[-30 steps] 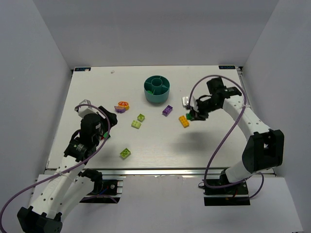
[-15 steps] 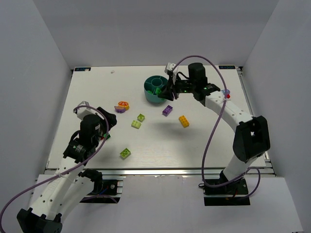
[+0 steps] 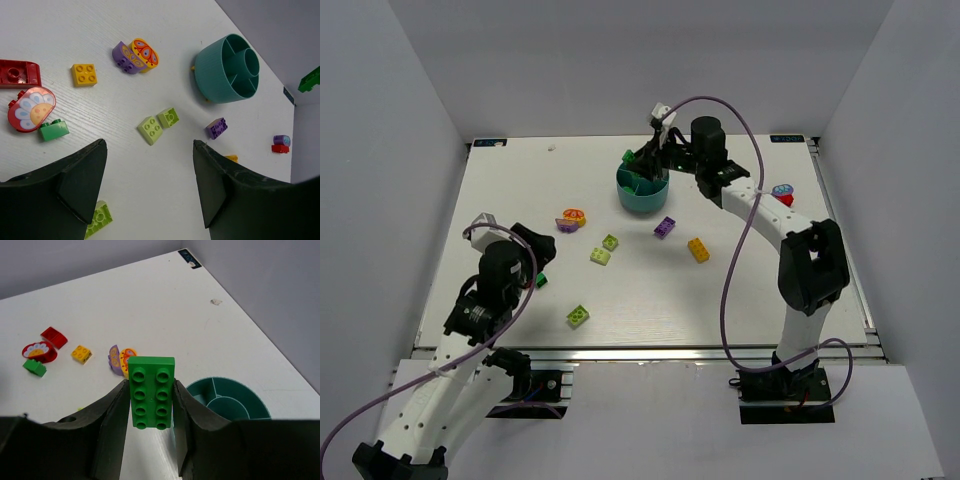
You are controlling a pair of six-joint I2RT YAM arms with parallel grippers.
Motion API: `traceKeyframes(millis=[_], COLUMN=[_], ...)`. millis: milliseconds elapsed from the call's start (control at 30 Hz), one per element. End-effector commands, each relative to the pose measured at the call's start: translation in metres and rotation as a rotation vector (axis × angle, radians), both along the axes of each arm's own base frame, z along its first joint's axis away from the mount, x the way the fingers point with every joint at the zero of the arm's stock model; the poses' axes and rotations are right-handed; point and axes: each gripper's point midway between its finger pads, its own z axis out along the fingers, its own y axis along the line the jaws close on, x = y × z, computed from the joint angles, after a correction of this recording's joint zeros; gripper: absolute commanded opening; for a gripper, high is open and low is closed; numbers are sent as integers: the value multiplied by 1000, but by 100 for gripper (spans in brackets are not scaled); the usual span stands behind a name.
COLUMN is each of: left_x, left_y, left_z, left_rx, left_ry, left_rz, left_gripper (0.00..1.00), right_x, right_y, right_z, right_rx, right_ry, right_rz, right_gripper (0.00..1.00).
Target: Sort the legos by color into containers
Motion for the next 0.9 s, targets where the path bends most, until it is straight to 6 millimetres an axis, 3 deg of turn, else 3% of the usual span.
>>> traceKeyframes(millis=[0,67,267,433,533,667,867], left_x=[-3,-4,-7,-7,-6,-5,-6], left_y=[5,6,8,7,7,7,8], left_z=[8,7,3,-2,-3,-6,-9], left_rx=[-18,-23,-27,-29,-27,-25,-13], left_ry=[-24,-29,-27,-17,-13,-5,16], left_rz=[30,34,38,39,43,43,46], left_gripper=[79,79,79,79,79,80,80], right_x=[13,16,50,63,52,15,24], right_y=[11,15,18,26,38,53,57], right_z=[36,36,33,25,9,-16,-45], right_rx=[74,79,94,82,42,-11,-56], right_ry=[-87,-88,-80,-105,-143,-235,-263], right_rz=[-55,-66,-235,-229,-103,188,266], right_gripper=[0,0,0,0,0,0,0])
